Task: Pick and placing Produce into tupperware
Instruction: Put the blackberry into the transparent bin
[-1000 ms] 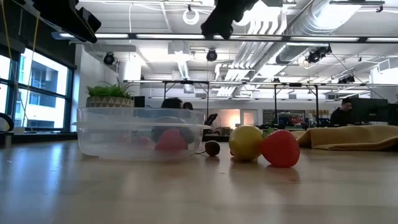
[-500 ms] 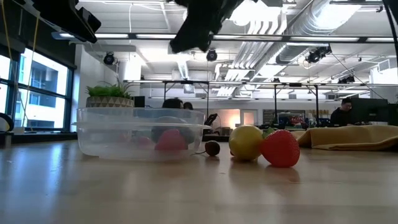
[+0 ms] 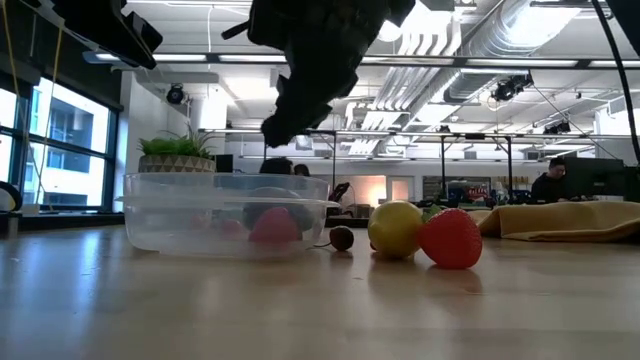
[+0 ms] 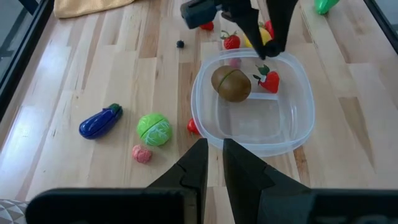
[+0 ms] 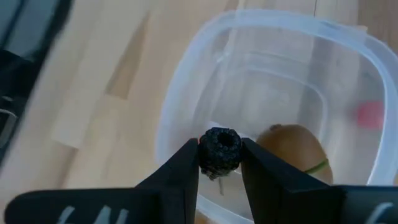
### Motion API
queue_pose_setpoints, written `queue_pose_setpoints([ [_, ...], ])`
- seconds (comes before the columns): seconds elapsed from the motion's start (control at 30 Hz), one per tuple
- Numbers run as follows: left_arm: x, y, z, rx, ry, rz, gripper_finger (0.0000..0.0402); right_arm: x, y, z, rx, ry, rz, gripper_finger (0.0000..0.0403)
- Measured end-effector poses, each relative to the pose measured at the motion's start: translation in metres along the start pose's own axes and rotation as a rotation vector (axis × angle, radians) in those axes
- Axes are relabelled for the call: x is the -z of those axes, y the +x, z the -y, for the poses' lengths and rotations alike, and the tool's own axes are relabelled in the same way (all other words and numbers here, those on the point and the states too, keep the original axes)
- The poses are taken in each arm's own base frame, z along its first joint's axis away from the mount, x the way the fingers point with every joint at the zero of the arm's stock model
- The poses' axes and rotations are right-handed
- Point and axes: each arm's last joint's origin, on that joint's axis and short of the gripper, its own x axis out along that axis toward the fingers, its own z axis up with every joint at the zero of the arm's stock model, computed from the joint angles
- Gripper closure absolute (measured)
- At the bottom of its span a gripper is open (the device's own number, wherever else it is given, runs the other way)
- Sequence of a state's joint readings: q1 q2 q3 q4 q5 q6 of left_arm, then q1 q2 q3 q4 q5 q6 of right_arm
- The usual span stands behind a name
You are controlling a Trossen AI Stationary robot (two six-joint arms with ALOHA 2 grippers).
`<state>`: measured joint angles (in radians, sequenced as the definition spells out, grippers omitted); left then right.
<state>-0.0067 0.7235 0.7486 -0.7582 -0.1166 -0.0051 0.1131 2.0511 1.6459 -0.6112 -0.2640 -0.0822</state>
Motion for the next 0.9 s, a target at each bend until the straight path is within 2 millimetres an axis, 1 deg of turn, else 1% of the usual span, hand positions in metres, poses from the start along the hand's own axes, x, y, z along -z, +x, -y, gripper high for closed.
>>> queue_pose_setpoints([
  [0.1,0.0,0.0,0.0,0.0,0.0,0.0,0.0362,0.002,0.003,-0.003,0.038,-0.005,-0.009,0.0315],
  [0.2,0.0,0.0,0.0,0.0,0.0,0.0,0.0362,0.007,0.008,-0.003,0.04,-0.001,-0.012,0.0315],
  [0.37,0.0,0.0,0.0,0.0,0.0,0.0,0.0362,0.025,0.022,-0.001,0.044,0.055,-0.045,0.0315],
  [0.5,0.0,0.0,0.0,0.0,0.0,0.0,0.0362,0.037,0.03,0.001,0.049,0.083,-0.057,0.0315],
  [0.67,0.0,0.0,0.0,0.0,0.0,0.0,0.0362,0.039,0.033,0.002,0.082,0.08,-0.049,0.0315],
  [0.9,0.0,0.0,0.0,0.0,0.0,0.0,0.0362,0.037,0.033,0.002,0.087,0.067,-0.026,0.0314],
])
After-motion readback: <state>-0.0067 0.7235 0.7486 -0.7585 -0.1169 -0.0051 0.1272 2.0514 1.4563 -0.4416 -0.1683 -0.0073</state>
